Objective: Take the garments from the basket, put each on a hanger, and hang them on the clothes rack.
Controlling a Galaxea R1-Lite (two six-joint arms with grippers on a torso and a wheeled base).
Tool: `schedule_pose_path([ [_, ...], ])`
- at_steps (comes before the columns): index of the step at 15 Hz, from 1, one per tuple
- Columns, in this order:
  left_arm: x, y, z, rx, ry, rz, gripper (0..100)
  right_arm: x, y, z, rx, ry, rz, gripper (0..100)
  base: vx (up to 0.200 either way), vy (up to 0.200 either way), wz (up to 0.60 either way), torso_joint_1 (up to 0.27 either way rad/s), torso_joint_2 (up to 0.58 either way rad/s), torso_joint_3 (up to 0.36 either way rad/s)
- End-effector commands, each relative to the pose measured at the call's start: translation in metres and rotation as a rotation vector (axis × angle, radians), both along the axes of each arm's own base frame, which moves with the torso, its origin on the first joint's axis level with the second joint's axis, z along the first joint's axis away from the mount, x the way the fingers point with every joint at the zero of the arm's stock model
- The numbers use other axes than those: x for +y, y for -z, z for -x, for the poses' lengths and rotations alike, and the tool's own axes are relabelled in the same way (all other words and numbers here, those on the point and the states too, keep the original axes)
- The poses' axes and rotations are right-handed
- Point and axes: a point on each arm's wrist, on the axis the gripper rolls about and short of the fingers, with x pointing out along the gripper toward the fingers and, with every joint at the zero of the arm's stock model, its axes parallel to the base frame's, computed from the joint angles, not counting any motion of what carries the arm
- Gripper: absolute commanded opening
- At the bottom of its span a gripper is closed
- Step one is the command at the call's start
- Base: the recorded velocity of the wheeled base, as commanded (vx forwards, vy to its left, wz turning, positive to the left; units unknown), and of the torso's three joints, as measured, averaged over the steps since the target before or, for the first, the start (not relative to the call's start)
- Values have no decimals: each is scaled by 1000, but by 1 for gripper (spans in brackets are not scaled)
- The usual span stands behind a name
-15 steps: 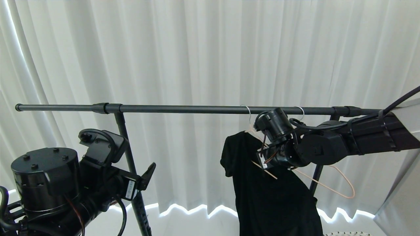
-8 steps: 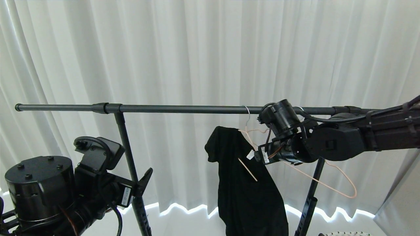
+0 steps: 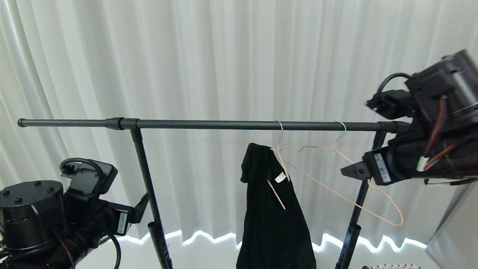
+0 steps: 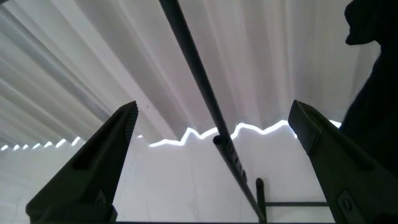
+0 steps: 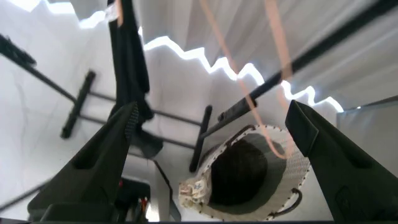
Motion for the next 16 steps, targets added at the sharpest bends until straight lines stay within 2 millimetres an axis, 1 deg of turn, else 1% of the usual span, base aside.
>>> schedule_pose_path([
  [1,2,0,0,-1,-10,5,100,-42,-21,33,-80,35,-37,100,-200,0,0,7,2,2],
  [2,2,1,1,2,-14,13,100,-62,-19,46,-78,45,36,100,-200,0,0,2,-2,7],
  [3,2,2,2,3,-15,17,100,-77,-16,56,-78,63,122,100,-200,0,0,17,2,-2],
  [4,2,2,2,6,-17,21,100,-87,-16,62,-85,79,184,100,-200,0,0,7,7,-2],
  [6,3,2,3,1,-19,25,100,-97,-15,69,-103,95,250,100,-200,0,0,-12,0,7],
  [7,4,1,5,-3,-22,28,100,-103,-11,72,-107,122,311,100,-200,0,0,-7,2,2],
  [9,9,3,8,1,-44,27,100,-108,-3,72,-110,235,419,100,-200,0,0,5,-2,2],
  [10,11,2,9,-2,-56,27,100,-109,-3,72,-126,266,432,100,-200,0,0,2,2,7],
  [12,14,2,12,-6,-65,28,100,-110,-3,73,-136,275,432,100,-200,0,0,0,-2,0],
  [15,15,2,17,-14,-65,31,100,-107,1,69,-181,286,403,100,-200,0,0,4,5,2],
  [16,16,2,19,-16,-65,30,100,-108,2,69,-193,287,398,100,0,0,0,0,0,0],
])
